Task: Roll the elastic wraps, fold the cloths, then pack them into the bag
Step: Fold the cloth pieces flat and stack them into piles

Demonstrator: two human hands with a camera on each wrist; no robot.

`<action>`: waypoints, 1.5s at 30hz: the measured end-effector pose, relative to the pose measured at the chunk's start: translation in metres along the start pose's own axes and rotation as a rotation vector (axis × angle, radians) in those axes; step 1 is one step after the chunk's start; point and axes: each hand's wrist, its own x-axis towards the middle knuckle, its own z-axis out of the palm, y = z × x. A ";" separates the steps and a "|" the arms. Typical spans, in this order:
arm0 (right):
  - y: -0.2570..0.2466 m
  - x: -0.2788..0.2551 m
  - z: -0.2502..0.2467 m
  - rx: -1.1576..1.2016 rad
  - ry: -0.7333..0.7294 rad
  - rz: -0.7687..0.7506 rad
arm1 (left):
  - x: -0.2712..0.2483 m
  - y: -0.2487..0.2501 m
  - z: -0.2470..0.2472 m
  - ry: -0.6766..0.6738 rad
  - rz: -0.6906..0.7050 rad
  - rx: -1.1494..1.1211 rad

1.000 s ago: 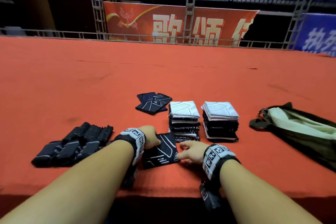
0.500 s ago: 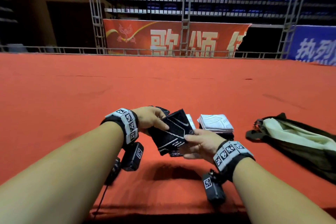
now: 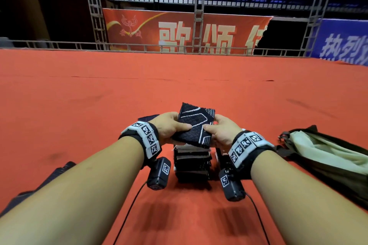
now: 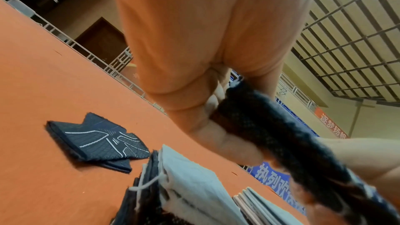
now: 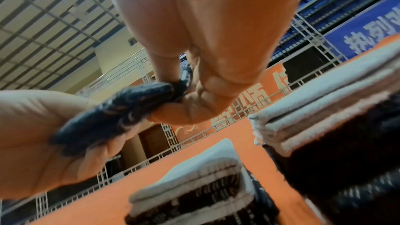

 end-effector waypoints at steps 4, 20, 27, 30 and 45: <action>0.001 0.028 0.002 -0.386 0.040 -0.080 | 0.020 -0.006 -0.001 -0.017 -0.021 0.043; 0.015 0.075 0.035 -1.195 -0.115 0.039 | 0.053 -0.037 -0.005 0.380 0.023 0.953; 0.021 0.074 0.039 -1.304 0.013 0.045 | 0.073 -0.057 0.009 0.056 0.106 1.174; 0.028 0.072 0.049 -1.197 -0.010 -0.085 | 0.083 -0.075 0.011 0.004 0.082 1.274; 0.064 0.070 0.058 -0.883 -0.055 0.016 | 0.077 -0.092 0.008 -0.094 -0.029 1.085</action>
